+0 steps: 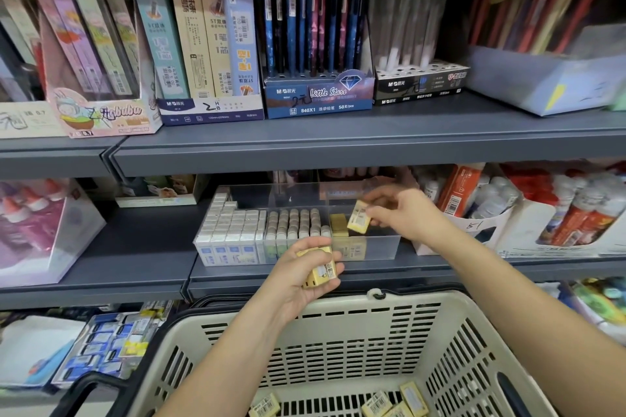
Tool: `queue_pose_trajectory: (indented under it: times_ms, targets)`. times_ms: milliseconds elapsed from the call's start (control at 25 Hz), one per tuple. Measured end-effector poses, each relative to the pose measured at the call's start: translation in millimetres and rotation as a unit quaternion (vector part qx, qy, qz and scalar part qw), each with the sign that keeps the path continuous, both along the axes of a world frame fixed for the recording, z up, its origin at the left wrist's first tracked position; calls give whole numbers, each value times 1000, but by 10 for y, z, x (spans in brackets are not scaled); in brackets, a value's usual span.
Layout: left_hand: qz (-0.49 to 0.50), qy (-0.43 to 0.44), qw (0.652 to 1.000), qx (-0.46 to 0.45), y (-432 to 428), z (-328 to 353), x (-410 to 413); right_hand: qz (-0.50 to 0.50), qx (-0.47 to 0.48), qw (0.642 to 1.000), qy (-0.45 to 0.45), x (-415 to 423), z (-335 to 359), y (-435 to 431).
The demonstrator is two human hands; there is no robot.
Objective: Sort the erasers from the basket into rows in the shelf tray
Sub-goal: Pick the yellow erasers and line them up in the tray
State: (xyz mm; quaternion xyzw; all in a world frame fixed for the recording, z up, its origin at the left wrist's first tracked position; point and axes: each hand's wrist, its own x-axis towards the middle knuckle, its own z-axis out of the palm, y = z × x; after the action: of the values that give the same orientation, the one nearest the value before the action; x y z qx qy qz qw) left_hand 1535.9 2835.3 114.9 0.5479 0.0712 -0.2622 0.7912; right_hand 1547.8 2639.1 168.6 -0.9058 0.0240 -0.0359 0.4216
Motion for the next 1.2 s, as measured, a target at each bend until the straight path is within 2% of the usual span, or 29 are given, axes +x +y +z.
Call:
queue_pose_trajectory:
  times_ms: [80,120,320,520,640,720,800,960,1120,1200]
  targets:
    - [5,4,1000,0,2,-3,2,-21,-133,991,-24,92,-9,-51]
    - [3,5,1000,2,7,-5,2,-16,-164,986,-17,133,-37,-53]
    - [3,17,1000,-8,49,-37,29,61,-205,976,49,266,-276,6]
    - [41,18,999,-17,37,-31,56,110,-294,946,83,329,-334,30]
    - [60,21,997,-31,19,-21,36,86,-283,955,29,214,-289,104]
    - [60,9,998,-24,8,-19,25,78,-204,976,-14,84,-234,199]
    - [54,-3,998,-16,-26,-10,13,104,-136,985,-13,-63,-161,306]
    - [46,1,999,-7,-99,0,-16,123,-129,984,18,-172,-85,344]
    - [38,-2,999,27,-52,-19,-24,23,-64,998,5,-30,57,41]
    - [48,10,998,48,3,-23,2,-37,-109,993,-3,148,53,-79]
